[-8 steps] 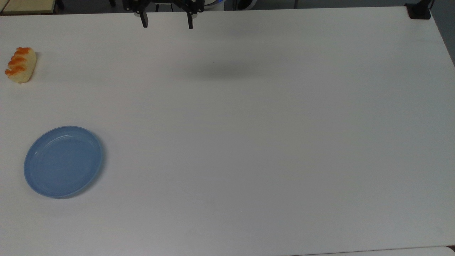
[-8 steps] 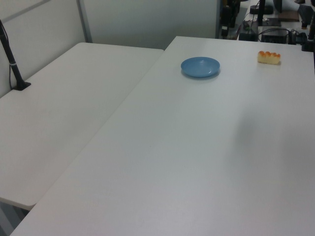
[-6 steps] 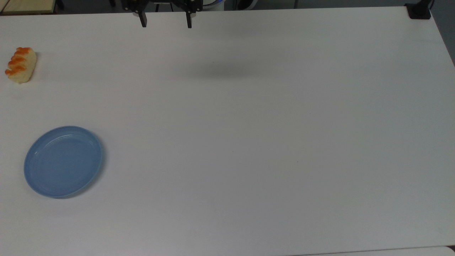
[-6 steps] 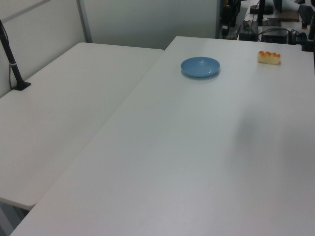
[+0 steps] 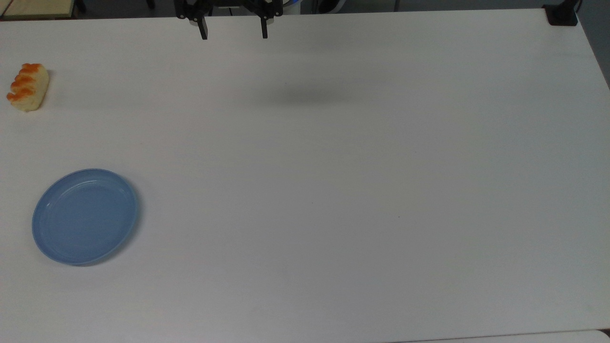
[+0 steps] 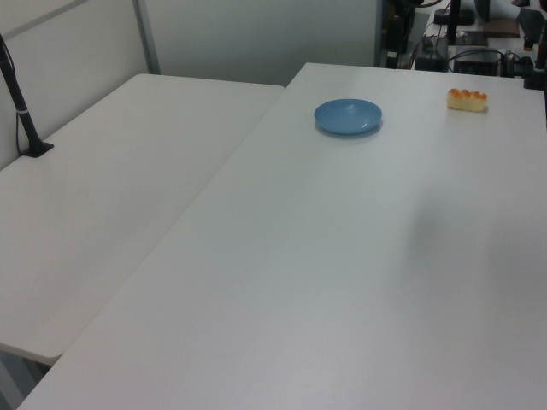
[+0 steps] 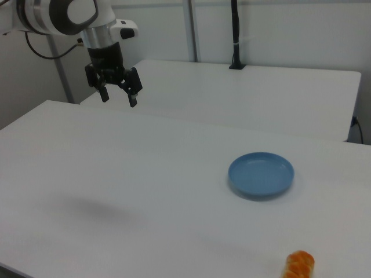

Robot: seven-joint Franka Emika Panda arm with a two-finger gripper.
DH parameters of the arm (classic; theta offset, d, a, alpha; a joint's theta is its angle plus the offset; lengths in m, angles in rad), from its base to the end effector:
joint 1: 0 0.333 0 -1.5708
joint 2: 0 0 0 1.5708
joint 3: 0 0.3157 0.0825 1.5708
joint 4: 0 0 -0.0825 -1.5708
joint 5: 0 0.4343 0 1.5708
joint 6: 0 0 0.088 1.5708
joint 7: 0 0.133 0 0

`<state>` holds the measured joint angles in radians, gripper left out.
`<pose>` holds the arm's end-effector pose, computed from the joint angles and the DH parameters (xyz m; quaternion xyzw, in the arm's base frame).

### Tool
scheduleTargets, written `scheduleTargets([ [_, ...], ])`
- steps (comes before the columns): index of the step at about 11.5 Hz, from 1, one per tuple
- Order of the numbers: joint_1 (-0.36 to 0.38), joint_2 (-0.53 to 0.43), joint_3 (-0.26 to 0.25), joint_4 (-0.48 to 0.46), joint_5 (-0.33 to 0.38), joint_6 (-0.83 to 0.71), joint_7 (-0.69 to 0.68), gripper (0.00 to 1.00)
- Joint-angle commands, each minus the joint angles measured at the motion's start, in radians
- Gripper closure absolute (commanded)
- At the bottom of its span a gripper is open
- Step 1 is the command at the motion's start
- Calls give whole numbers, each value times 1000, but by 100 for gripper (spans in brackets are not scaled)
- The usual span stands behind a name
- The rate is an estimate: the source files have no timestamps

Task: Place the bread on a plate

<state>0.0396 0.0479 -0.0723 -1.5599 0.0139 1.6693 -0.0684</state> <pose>0.6303 -0.0180 0.5835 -0.9994 -0.0175 -0.0310 0.0036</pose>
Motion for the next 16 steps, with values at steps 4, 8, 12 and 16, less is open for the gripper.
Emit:
scheduleTargets([
  [4,-14,-17,12,-19,-14,-11,-8,0],
  [8,-18,-22,12,-19,-15,-54,-22,0],
  [12,-20,-26,12,-20,-15,-54,-27,0],
  [16,-50,-42,3,-22,-20,-89,-40,0],
])
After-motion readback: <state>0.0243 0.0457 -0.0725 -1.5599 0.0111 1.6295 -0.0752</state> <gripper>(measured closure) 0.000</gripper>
